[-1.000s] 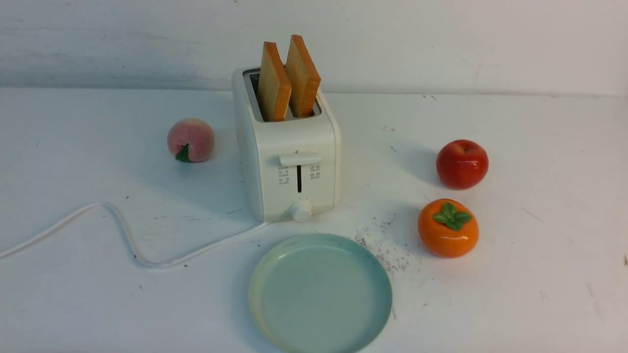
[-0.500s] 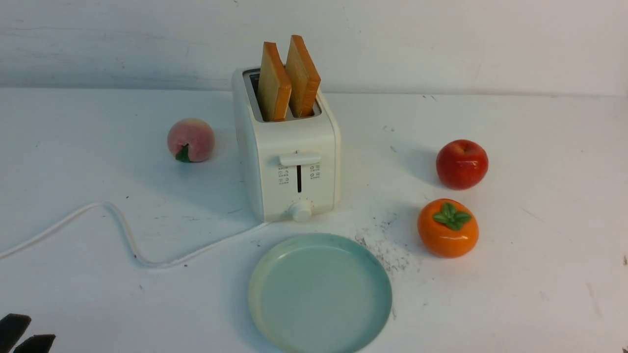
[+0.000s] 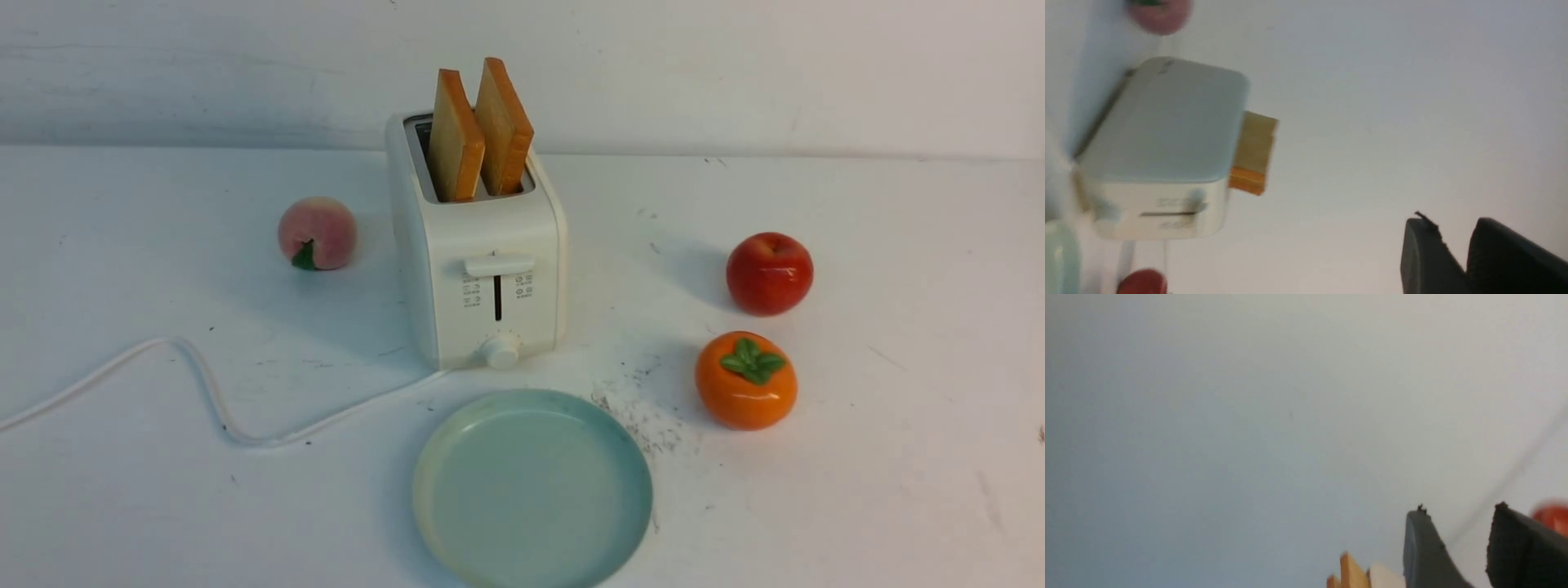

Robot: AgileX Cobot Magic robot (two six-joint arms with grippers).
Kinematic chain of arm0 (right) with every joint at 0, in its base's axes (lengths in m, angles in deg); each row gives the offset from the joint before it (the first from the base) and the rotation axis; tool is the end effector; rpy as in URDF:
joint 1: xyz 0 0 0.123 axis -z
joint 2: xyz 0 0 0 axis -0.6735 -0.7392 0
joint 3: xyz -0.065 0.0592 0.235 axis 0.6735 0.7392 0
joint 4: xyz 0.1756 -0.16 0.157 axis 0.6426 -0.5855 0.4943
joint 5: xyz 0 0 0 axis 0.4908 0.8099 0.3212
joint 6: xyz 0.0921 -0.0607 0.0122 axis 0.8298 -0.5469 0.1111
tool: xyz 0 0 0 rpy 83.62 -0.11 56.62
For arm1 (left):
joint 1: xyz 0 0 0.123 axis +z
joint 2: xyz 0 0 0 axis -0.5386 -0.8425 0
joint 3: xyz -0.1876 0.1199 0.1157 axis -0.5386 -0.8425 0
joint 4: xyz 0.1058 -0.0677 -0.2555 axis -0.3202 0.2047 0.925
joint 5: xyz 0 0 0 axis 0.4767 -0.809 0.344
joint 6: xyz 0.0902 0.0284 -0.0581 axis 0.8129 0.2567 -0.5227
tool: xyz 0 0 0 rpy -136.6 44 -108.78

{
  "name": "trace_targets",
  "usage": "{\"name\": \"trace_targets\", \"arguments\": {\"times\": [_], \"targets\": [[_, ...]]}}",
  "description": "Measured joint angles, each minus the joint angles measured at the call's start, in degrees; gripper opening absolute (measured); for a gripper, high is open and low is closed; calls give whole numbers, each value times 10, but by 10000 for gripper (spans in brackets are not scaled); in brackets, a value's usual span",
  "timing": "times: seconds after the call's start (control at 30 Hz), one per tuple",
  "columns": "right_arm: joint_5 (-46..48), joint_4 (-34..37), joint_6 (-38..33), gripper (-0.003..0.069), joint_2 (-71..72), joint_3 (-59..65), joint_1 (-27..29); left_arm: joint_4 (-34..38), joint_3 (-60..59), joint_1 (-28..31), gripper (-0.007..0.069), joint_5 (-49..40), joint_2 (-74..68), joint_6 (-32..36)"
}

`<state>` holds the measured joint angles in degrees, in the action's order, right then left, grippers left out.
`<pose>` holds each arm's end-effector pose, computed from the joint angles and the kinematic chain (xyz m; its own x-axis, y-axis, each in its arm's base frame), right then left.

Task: Take toasted bread from bread machine on white table place on plate.
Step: 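Grasp the toast slice in the toaster and pull it up out of the slot with the right gripper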

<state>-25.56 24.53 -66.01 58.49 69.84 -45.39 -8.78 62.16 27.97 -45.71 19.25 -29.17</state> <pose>0.1225 0.0054 0.3138 0.1672 0.7921 -0.5870 -0.2794 0.6091 0.7423 0.1304 -0.0098 0.2718 -0.1011 -0.9878 0.1181 0.2318 -0.1389 -0.9628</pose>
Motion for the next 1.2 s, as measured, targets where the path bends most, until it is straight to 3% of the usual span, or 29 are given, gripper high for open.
{"name": "trace_targets", "arguments": {"times": [0.1, 0.13, 0.2, 0.27, 0.3, 0.33, 0.37, 0.43, 0.53, 0.6, 0.8, 1.03, 1.2], "targets": [[16, -21, -133, 240, -73, -89, 0, -53, 91, 0, 59, -6, -8, 91], [20, -21, -140, 240, -79, -94, 0, -56, 102, 0, 53, -6, -12, 103], [118, -28, -223, 240, -177, -169, 0, -87, 171, 0, -9, -61, -64, 186], [185, -35, -239, 240, -228, -201, 0, -93, 195, 0, -14, -96, -95, 216], [293, -48, -252, 240, -302, -242, 0, -99, 225, 0, -14, -175, -142, 250], [307, -49, -254, 240, -312, -247, 0, -100, 229, 0, -14, -184, -148, 253], [431, -59, -254, 240, -403, -291, 0, -103, 257, 0, -14, -262, -208, 277], [546, -65, -256, 240, -504, -336, 0, -108, 288, 0, -14, -354, -269, 297], [640, -64, -283, 235, -631, -390, -8, -114, 316, 0, -14, -456, -358, 326], [662, -54, -303, 209, -690, -417, -21, -115, 322, 0, -14, -494, -400, 346], [651, -30, -341, -4, -839, -566, -100, -120, 325, 0, -14, -521, -502, 408], [625, -115, -261, -2, -988, -809, -167, -125, 343, 0, -14, -508, -532, 414], [671, -212, -184, 1, -1140, -1063, -211, -159, 375, 0, -14, -498, -534, 415]]}}
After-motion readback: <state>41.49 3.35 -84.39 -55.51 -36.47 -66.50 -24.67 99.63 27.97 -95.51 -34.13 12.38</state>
